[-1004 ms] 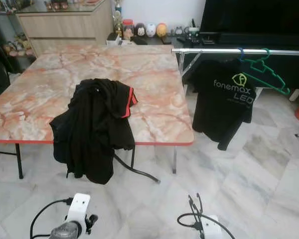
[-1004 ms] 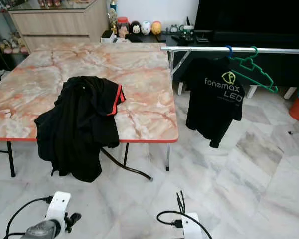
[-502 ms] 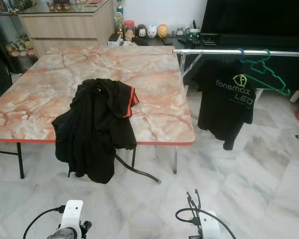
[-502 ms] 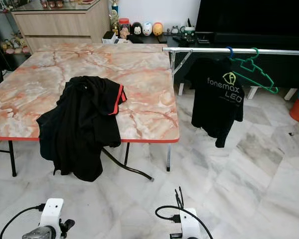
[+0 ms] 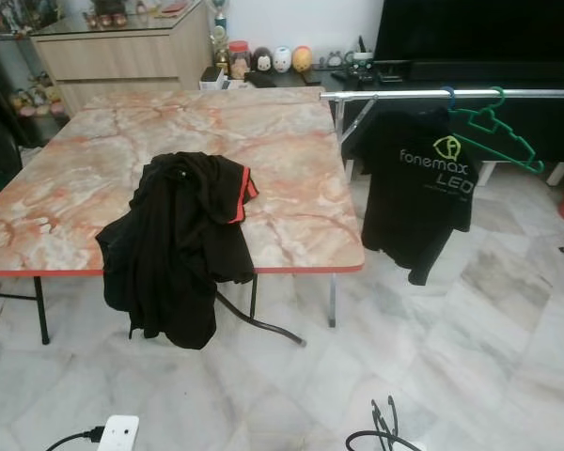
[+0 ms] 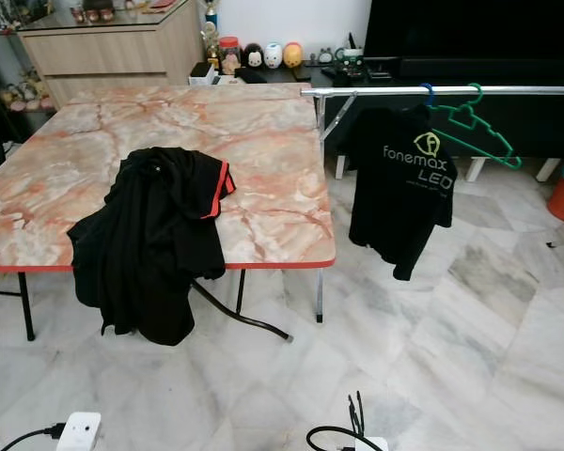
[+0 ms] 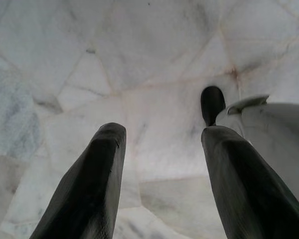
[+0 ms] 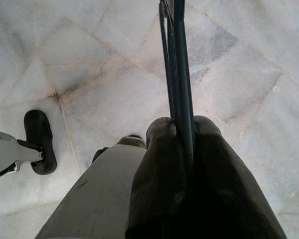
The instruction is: Hang hanger
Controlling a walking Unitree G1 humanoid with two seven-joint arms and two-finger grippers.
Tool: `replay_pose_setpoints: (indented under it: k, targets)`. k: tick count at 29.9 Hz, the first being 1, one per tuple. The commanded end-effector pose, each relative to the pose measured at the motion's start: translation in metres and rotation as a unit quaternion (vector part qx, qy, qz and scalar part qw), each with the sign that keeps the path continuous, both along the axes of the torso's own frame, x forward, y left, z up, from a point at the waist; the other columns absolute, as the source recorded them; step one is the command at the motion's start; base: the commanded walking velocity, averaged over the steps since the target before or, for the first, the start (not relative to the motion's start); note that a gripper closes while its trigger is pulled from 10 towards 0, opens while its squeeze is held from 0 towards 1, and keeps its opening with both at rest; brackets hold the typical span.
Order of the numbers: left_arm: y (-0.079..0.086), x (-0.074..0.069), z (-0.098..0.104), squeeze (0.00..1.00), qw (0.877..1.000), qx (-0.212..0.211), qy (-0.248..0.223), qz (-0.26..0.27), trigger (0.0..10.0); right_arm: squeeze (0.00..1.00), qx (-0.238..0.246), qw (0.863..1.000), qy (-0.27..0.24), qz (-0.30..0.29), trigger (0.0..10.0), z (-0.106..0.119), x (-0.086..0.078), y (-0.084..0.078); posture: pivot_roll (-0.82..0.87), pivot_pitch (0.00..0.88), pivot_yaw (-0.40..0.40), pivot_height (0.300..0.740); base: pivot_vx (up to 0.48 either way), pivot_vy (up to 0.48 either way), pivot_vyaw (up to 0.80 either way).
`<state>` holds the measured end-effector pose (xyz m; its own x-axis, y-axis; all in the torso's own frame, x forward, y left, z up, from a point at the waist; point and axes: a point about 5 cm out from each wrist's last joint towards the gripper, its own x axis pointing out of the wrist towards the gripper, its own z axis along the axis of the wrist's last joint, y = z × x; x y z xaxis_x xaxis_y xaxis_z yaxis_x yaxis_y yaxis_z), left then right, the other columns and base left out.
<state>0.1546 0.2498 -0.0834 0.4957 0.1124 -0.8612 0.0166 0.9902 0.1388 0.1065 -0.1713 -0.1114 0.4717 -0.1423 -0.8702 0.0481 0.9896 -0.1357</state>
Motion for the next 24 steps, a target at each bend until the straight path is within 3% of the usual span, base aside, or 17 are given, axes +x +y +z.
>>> replay_pose_setpoints:
  k: [1, 11, 20, 24]
  targets:
    - [0.0, -0.009, -0.003, 0.0, 1.0, 0.004, 0.01, -0.002, 10.0, 0.0, 0.012, 1.0, 0.028, -0.002, 10.0, -0.005, -0.019, 0.009, -0.04, 0.0, 0.035, 0.74, 0.0, 0.0, 0.0]
    - [-0.006, -0.027, -0.011, 0.0, 0.999, 0.002, 0.03, -0.016, 10.0, 0.0, 0.014, 0.999, 0.038, -0.009, 10.0, -0.008, -0.037, 0.0, -0.03, 0.0, 0.0, 0.74, 0.0, 0.0, 0.0]
    - [-0.005, -0.032, -0.012, 0.0, 0.999, 0.001, 0.035, -0.023, 10.0, 0.0, 0.016, 0.999, 0.038, 0.002, 10.0, -0.008, -0.038, 0.0, -0.03, 0.0, 0.0, 0.74, 0.0, 0.0, 0.0]
    - [-0.006, -0.032, -0.013, 0.0, 0.999, 0.001, 0.036, -0.02, 10.0, 0.0, 0.012, 0.999, 0.043, 0.004, 10.0, -0.008, -0.039, -0.001, -0.03, 0.0, -0.007, 0.74, 0.0, -0.265, 0.0]
